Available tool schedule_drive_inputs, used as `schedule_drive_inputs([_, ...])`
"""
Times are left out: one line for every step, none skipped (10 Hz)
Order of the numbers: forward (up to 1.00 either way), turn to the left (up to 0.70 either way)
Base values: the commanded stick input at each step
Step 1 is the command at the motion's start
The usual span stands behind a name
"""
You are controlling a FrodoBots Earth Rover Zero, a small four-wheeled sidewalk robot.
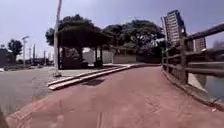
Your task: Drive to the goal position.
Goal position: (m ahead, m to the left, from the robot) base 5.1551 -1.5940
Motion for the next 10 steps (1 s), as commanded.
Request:
schedule_drive_inputs([1.0, -0.25])
schedule_drive_inputs([1.0, -0.36])
schedule_drive_inputs([1.0, -0.34])
schedule_drive_inputs([1.0, -0.12])
schedule_drive_inputs([1.0, 0.01])
schedule_drive_inputs([1.0, 0.01])
schedule_drive_inputs([1.0, 0.01])
schedule_drive_inputs([1.0, 0.01])
schedule_drive_inputs([1.0, 0.01])
schedule_drive_inputs([1.0, 0.01])
